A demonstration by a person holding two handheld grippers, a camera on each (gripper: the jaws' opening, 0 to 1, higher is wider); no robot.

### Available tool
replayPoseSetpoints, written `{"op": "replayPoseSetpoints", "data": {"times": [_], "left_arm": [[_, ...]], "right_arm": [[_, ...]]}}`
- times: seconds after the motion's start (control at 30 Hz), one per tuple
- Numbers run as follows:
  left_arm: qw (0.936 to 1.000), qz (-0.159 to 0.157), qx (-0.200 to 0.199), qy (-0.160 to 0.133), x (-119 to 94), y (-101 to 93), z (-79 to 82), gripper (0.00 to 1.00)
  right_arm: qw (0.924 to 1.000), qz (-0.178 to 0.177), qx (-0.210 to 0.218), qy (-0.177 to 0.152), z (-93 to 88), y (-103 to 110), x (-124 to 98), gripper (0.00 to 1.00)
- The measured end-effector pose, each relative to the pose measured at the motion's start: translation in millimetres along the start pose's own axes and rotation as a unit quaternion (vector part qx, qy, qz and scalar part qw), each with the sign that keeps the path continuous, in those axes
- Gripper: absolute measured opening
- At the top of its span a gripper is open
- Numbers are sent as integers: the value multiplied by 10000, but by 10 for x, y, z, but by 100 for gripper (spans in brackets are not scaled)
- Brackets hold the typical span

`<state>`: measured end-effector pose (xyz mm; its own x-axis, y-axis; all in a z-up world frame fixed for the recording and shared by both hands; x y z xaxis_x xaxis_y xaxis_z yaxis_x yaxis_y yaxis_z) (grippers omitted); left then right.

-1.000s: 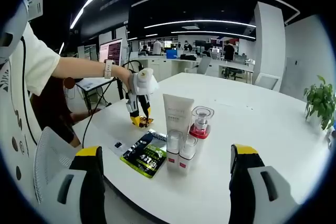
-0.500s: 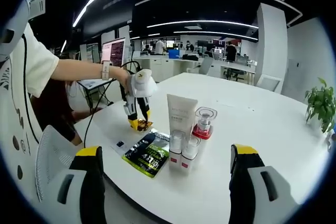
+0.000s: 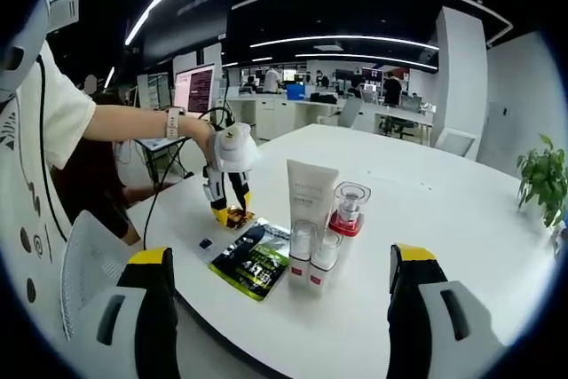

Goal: Arrange the skincare products in the storage area until every visible bottle or jar stands upright without overlapping.

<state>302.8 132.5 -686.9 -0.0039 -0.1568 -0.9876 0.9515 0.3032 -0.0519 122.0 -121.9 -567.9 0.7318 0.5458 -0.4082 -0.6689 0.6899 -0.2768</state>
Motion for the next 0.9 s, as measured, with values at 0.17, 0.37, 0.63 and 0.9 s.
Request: {"op": "replayPoseSetpoints", "data": {"times": [0.17, 0.37, 0.63, 0.9], "left_arm": [[10000, -17, 83, 33, 25, -62, 8, 35], [9999, 20, 154, 37, 54, -82, 12, 35], [9997, 81, 232, 16, 86, -128, 28, 35], [9998, 115, 162, -6, 92, -149, 18, 35]], "right_arm": [[10000, 17, -4, 6, -8, 10, -11, 100], [10000, -21, 46, -29, -7, -1, -30, 100], [10000, 18, 35, -19, -9, 10, -21, 100], [10000, 41, 53, -20, -21, 18, -15, 100]]}}
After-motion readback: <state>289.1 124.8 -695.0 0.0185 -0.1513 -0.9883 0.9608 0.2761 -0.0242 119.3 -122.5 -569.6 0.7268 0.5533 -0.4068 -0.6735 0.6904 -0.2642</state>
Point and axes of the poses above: the point that each gripper's makers call its tool centre point, and the gripper's own axes: x roughly forward along the fingers, y roughly to its left, z roughly out of its top, the point moved 8 cm from there along -x, roughly backward along the fingers, and after that the axes turned 15 degrees about -x, right-handed, at the moved point
